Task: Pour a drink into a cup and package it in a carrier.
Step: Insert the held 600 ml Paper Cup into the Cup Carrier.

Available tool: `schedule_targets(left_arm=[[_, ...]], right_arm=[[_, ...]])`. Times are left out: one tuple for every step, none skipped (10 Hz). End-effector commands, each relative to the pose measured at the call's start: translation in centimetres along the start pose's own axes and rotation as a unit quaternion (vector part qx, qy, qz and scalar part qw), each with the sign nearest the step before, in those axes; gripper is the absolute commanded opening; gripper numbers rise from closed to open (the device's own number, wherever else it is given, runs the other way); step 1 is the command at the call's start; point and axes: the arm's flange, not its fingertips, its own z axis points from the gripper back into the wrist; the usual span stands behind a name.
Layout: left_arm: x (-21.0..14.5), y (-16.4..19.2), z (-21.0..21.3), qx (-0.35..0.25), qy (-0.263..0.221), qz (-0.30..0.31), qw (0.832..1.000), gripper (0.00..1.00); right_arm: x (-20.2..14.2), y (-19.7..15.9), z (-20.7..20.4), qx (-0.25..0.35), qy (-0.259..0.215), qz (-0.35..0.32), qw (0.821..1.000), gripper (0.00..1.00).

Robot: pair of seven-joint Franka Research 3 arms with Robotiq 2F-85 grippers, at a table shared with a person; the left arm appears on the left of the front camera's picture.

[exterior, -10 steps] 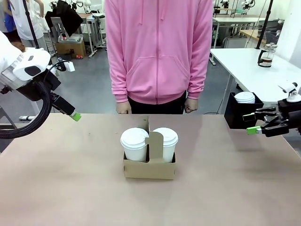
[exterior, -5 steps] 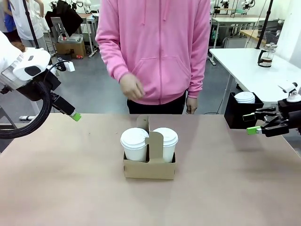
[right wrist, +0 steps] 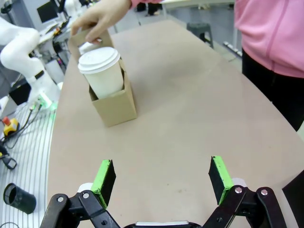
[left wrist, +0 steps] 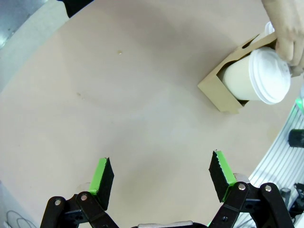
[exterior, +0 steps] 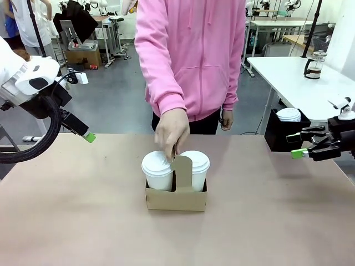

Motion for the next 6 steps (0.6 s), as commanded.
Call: schedule_targets(left_arm=[[-0.06, 0.1, 0.09, 0.0, -0.002, -0.002, 1.0, 1.0], [-0.06, 0.1, 0.09, 0.0, -0.002, -0.002, 1.0, 1.0], [-0.06, 0.1, 0.09, 0.0, -0.002, -0.002, 1.0, 1.0], [-0.06, 0.1, 0.09, 0.0, -0.002, -0.002, 1.0, 1.0], [-0.06, 0.1, 0.09, 0.0, -0.002, -0.002, 1.0, 1.0], [-0.06, 0.1, 0.09, 0.0, -0.002, -0.002, 1.0, 1.0]], right_arm=[[0.23, -0.15, 0.22, 0.003, -0.006, 0.003, 1.0, 1.0], [0.23, -0.15, 0.22, 0.003, -0.006, 0.003, 1.0, 1.0], [0.23, -0.15, 0.22, 0.003, -0.006, 0.003, 1.0, 1.0], [0.23, -0.15, 0.22, 0.003, -0.006, 0.003, 1.0, 1.0], [0.23, -0.15, 0.22, 0.003, -0.006, 0.003, 1.0, 1.0], [0.23, -0.15, 0.22, 0.003, -0.006, 0.003, 1.0, 1.0]])
